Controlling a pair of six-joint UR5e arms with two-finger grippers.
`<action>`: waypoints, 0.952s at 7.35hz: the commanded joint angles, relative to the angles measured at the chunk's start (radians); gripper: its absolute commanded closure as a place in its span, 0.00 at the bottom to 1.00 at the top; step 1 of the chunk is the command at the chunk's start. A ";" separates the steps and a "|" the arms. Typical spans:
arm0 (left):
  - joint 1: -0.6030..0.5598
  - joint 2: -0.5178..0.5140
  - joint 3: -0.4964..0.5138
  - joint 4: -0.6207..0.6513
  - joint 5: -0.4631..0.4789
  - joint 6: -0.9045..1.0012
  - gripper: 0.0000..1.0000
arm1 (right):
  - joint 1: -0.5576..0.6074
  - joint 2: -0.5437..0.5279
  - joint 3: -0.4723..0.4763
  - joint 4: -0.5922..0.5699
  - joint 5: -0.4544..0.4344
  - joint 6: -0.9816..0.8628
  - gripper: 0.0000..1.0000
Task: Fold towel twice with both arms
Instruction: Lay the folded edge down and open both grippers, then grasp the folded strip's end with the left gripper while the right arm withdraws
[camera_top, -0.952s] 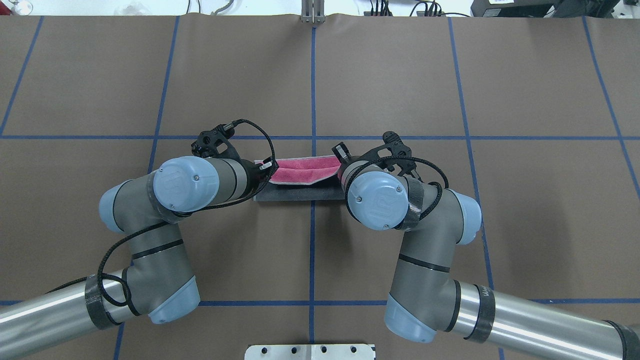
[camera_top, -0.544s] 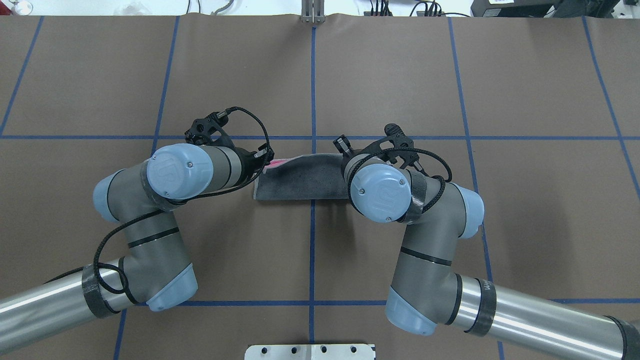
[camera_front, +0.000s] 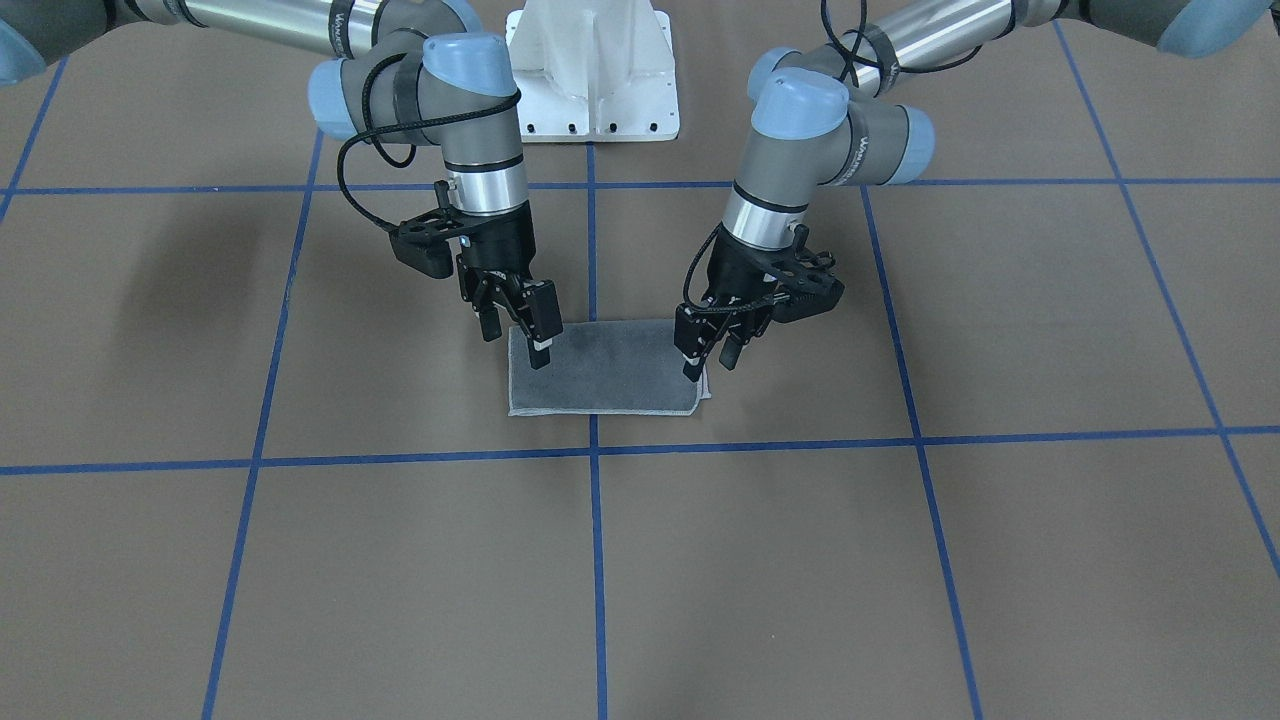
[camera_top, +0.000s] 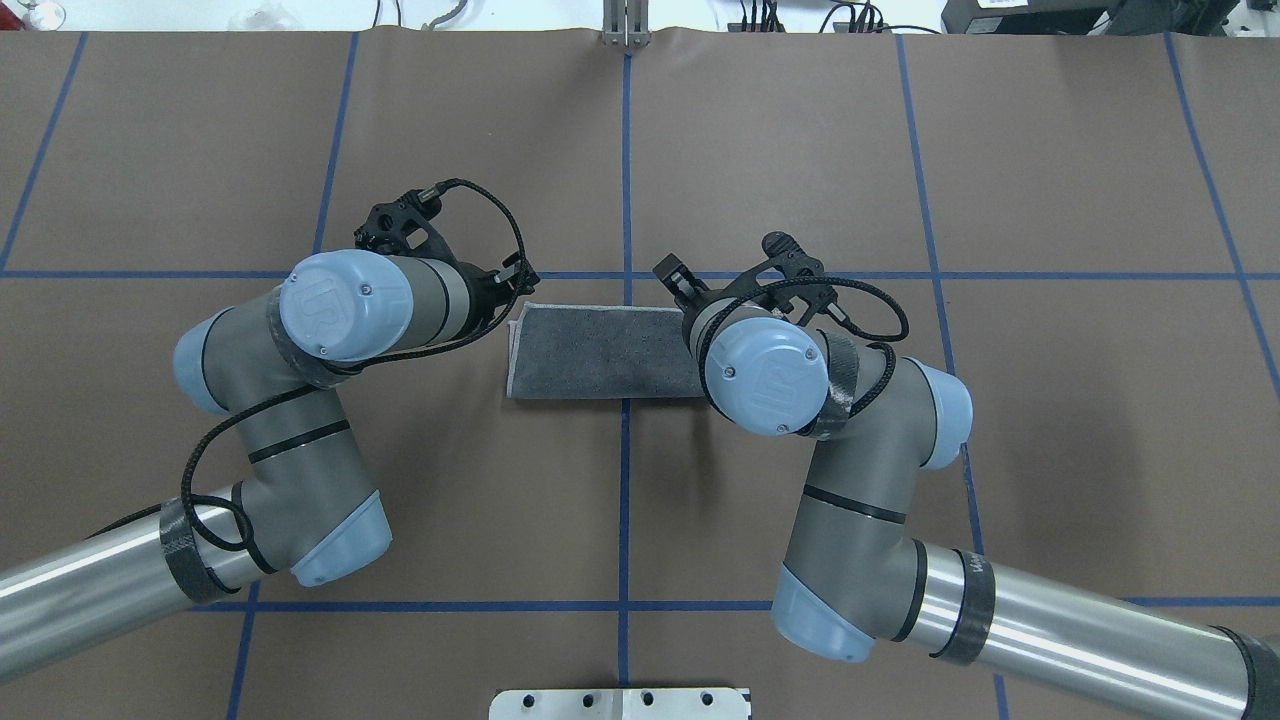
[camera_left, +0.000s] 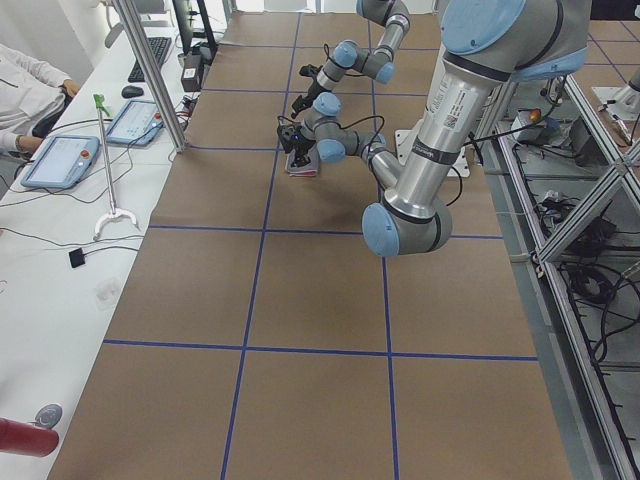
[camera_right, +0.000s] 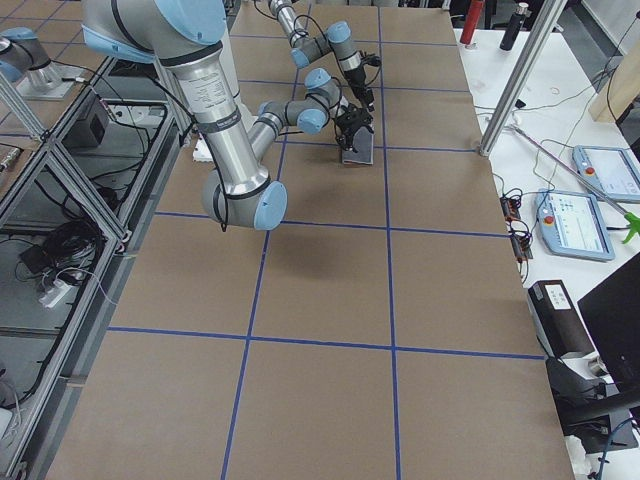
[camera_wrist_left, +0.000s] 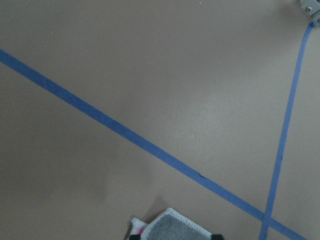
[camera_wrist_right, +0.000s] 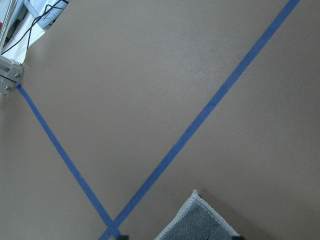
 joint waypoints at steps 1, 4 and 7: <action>-0.002 0.022 -0.041 -0.006 -0.068 0.048 0.00 | 0.050 -0.009 0.009 0.001 0.122 -0.174 0.00; 0.012 0.114 -0.123 -0.021 -0.068 0.032 0.00 | 0.212 -0.087 0.057 -0.013 0.360 -0.517 0.00; 0.073 0.176 -0.099 -0.196 -0.049 -0.158 0.01 | 0.375 -0.164 0.055 -0.014 0.549 -0.873 0.00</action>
